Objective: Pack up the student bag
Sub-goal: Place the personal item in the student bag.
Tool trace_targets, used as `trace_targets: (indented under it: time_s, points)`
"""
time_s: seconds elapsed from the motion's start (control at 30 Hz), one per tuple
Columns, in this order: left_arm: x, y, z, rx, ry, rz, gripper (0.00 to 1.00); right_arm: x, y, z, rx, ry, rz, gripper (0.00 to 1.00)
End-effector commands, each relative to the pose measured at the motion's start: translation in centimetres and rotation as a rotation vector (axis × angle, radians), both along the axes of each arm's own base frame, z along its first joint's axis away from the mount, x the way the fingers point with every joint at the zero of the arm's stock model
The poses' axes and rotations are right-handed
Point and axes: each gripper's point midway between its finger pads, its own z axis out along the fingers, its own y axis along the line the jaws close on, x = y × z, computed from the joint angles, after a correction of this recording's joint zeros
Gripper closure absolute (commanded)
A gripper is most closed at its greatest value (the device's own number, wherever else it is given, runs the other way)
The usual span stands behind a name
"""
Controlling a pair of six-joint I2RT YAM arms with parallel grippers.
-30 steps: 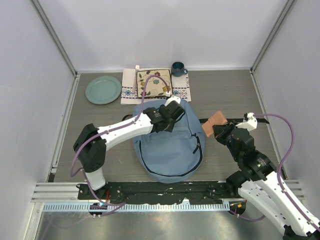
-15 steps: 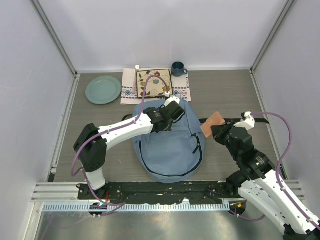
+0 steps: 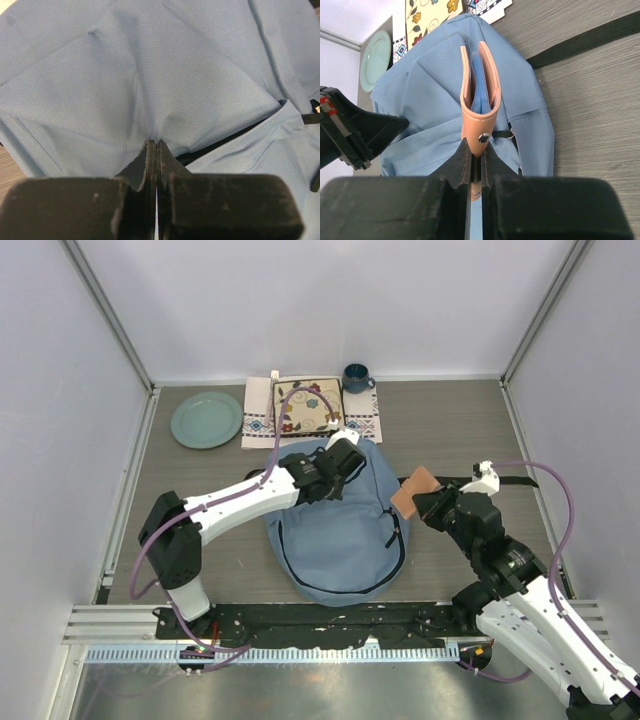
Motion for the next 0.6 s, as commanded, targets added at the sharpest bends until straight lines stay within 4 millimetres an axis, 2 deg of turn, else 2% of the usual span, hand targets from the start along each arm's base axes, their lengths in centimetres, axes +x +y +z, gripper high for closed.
trace_targets:
  time_s: [0.0,0.2,0.4,0.43,0.47,0.57]
  points:
    - [0.5,-1.6,5.0,-0.135,-0.089,-0.025,1.00,0.6,1.0,1.3,0.040,-0.045,0.026,0.99]
    - [0.7,-1.4,6.1,-0.169,-0.098,-0.012,1.00,0.4,2.3,2.0,0.077,-0.066,0.094,0.99]
    - [1.4,-1.1,7.7,-0.277,-0.081,0.023,1.00,-0.5,5.7,2.1,0.224,-0.051,0.231,0.99]
    - [1.4,-1.1,7.8,-0.291,-0.078,0.026,1.00,-0.7,6.6,2.8,0.269,-0.070,0.275,0.99]
    - [1.4,-1.1,7.9,-0.307,-0.070,0.028,1.00,-1.2,7.5,2.0,0.321,-0.033,0.309,0.99]
    - [1.5,-0.9,8.6,-0.367,-0.056,0.040,1.00,-1.4,9.1,1.6,0.426,-0.020,0.358,0.99]
